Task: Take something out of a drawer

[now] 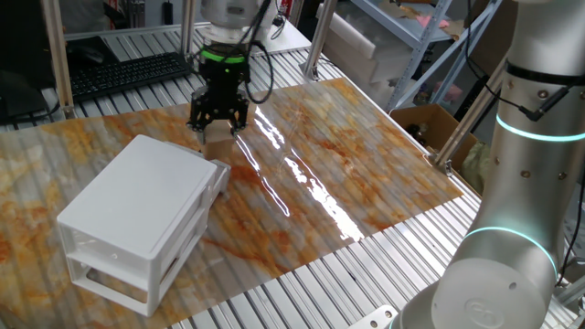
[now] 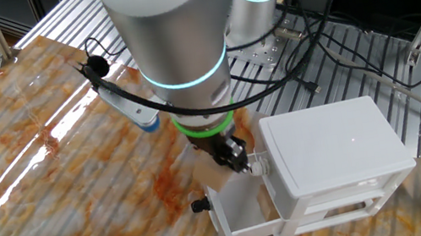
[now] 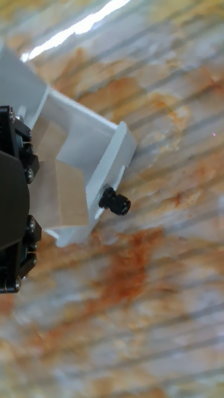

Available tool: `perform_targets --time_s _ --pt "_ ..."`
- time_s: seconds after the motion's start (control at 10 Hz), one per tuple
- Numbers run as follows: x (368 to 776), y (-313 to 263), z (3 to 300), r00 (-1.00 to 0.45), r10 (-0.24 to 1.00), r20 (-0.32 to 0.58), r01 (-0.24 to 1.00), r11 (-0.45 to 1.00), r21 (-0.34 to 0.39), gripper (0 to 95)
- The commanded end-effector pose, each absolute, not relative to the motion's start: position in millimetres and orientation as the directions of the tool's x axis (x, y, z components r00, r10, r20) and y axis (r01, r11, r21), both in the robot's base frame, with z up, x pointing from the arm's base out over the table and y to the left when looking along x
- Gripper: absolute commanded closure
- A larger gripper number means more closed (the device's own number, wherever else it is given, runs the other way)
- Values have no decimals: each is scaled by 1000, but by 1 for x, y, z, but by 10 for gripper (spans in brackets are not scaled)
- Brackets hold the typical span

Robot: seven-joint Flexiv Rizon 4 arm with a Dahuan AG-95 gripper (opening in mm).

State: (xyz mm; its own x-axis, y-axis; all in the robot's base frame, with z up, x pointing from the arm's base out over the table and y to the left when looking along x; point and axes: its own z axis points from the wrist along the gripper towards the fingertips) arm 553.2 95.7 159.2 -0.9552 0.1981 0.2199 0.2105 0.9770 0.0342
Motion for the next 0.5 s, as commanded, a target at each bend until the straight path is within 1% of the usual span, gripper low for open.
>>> perform_targets --time_s 0.1,0.2,0.4,0.5 --pt "551 74 154 -969 122 213 133 990 38 950" --pt "551 68 151 -972 112 208 123 992 41 950" --pt "551 67 150 -975 83 204 87 996 8 950" --pt "552 65 147 -976 76 204 81 997 13 950"
